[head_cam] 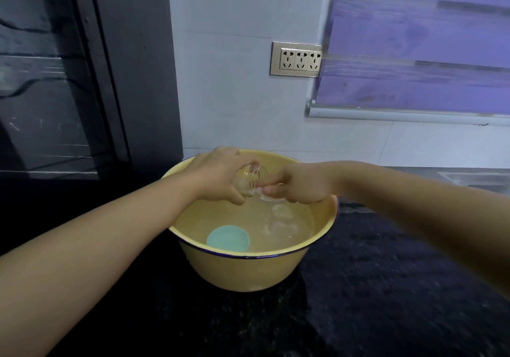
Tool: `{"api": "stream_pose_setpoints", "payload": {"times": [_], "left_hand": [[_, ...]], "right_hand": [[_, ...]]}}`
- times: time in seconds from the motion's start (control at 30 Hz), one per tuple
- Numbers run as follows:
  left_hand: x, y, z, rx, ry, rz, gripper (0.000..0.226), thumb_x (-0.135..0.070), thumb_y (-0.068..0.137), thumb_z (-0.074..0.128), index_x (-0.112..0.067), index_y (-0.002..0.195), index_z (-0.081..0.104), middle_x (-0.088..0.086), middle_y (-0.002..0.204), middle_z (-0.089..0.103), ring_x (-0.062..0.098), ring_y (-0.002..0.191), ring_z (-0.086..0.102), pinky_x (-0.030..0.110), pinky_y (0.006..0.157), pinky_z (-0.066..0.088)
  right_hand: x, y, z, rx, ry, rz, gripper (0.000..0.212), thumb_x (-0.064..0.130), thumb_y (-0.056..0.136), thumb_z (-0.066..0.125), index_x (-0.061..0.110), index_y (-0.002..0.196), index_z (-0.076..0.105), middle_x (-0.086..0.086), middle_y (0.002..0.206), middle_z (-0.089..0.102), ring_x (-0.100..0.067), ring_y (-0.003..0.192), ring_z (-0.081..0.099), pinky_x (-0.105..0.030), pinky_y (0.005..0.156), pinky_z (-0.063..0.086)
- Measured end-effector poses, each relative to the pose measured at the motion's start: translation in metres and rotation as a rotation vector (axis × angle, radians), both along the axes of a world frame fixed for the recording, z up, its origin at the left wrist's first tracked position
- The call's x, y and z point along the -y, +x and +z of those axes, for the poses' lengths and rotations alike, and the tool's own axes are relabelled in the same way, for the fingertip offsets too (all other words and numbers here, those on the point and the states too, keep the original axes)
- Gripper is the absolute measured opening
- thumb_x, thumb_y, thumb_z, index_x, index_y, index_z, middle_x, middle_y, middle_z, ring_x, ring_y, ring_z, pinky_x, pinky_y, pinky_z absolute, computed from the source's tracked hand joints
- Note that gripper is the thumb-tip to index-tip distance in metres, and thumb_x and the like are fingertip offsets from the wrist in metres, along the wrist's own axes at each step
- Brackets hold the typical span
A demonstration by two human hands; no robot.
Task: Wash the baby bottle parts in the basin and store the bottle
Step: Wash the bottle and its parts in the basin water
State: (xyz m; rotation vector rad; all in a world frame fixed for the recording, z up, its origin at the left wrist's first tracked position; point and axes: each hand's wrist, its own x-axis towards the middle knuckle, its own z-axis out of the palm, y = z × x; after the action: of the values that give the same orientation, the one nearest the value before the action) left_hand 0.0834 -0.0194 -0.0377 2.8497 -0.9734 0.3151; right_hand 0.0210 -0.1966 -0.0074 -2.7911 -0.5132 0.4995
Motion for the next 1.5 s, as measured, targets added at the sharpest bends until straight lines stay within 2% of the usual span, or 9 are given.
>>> {"api": "stream_pose_setpoints", "payload": {"times": [0.07, 0.13, 0.23, 0.43, 0.53, 0.67, 0.87, 1.13, 1.5], "left_hand": [[0.001, 0.001, 0.001, 0.014, -0.054, 0.017, 0.065, -0.040, 0.063, 0.070, -0.041, 0.123, 0.045, -0.011, 0.100, 0.048, 0.015, 0.098, 0.047, 0.030, 0.070, 0.036], [0.000, 0.003, 0.001, -0.036, -0.121, 0.006, 0.059, -0.038, 0.062, 0.071, -0.041, 0.117, 0.047, -0.011, 0.098, 0.053, 0.015, 0.093, 0.051, 0.031, 0.068, 0.040], [-0.002, 0.003, -0.003, -0.242, -0.249, -0.070, 0.048, -0.030, 0.064, 0.074, -0.036, 0.105, 0.051, -0.009, 0.093, 0.061, 0.015, 0.084, 0.057, 0.032, 0.069, 0.047], [-0.006, 0.008, -0.002, -0.453, -0.303, -0.155, 0.046, -0.028, 0.065, 0.083, -0.033, 0.102, 0.056, -0.009, 0.098, 0.062, 0.011, 0.090, 0.058, 0.026, 0.078, 0.047], [-0.002, 0.007, -0.005, -0.477, -0.055, -0.111, 0.039, -0.027, 0.067, 0.082, -0.034, 0.091, 0.051, -0.011, 0.082, 0.052, 0.008, 0.074, 0.050, 0.022, 0.063, 0.041], [0.004, 0.003, -0.007, -0.467, 0.184, -0.071, 0.057, -0.033, 0.073, 0.077, -0.026, 0.122, 0.049, -0.015, 0.082, 0.049, 0.011, 0.078, 0.048, 0.023, 0.063, 0.037], [0.011, 0.005, -0.017, -0.525, 0.402, 0.010, 0.049, -0.034, 0.083, 0.068, -0.020, 0.123, 0.044, -0.003, 0.101, 0.047, 0.018, 0.094, 0.047, 0.029, 0.078, 0.041], [0.012, 0.010, -0.020, -0.531, 0.482, 0.083, 0.056, -0.036, 0.088, 0.063, -0.014, 0.133, 0.039, 0.006, 0.131, 0.048, 0.023, 0.109, 0.048, 0.028, 0.083, 0.037], [0.000, 0.016, -0.007, -0.598, 0.195, 0.029, 0.050, -0.024, 0.073, 0.077, -0.029, 0.115, 0.050, -0.006, 0.106, 0.059, 0.016, 0.095, 0.055, 0.024, 0.079, 0.043]], "right_hand": [[0.007, -0.002, -0.002, -0.056, 0.261, -0.083, 0.023, 0.042, 0.099, 0.037, 0.056, 0.103, 0.054, 0.001, 0.066, 0.038, -0.013, 0.049, 0.031, -0.023, 0.045, 0.029], [0.006, 0.000, -0.004, 0.049, 0.310, -0.100, 0.026, 0.041, 0.099, 0.038, 0.056, 0.116, 0.051, -0.001, 0.077, 0.055, -0.017, 0.056, 0.048, -0.025, 0.053, 0.042], [0.004, 0.003, -0.006, 0.354, 0.094, -0.057, 0.037, 0.042, 0.099, 0.035, 0.047, 0.135, 0.042, 0.001, 0.118, 0.062, -0.019, 0.106, 0.057, -0.027, 0.089, 0.041], [-0.002, -0.004, -0.005, 0.729, -0.597, 0.054, 0.054, 0.024, 0.103, 0.027, 0.055, 0.142, 0.009, -0.004, 0.084, 0.043, -0.023, 0.058, 0.042, -0.033, 0.051, 0.032], [-0.004, -0.006, -0.009, 0.705, -0.724, 0.147, 0.060, 0.016, 0.101, 0.022, 0.052, 0.144, 0.003, -0.007, 0.085, 0.038, -0.021, 0.050, 0.033, -0.031, 0.046, 0.025], [-0.006, -0.003, -0.018, 0.669, -0.783, 0.269, 0.051, 0.027, 0.104, 0.020, 0.052, 0.144, 0.004, -0.004, 0.072, 0.025, -0.021, 0.050, 0.032, -0.031, 0.045, 0.021], [0.003, 0.012, -0.025, 0.403, -0.712, 0.335, 0.044, 0.039, 0.103, 0.022, 0.054, 0.144, 0.015, -0.003, 0.121, 0.051, -0.026, 0.106, 0.054, -0.034, 0.085, 0.040], [0.002, 0.027, -0.031, 0.290, -0.648, 0.333, 0.045, 0.035, 0.102, 0.024, 0.054, 0.142, 0.017, -0.005, 0.126, 0.047, -0.026, 0.119, 0.048, -0.031, 0.089, 0.034], [-0.004, 0.017, -0.021, 0.661, -0.786, 0.322, 0.058, 0.018, 0.102, 0.021, 0.054, 0.143, 0.002, -0.010, 0.097, 0.042, -0.023, 0.059, 0.040, -0.031, 0.046, 0.027]]}}
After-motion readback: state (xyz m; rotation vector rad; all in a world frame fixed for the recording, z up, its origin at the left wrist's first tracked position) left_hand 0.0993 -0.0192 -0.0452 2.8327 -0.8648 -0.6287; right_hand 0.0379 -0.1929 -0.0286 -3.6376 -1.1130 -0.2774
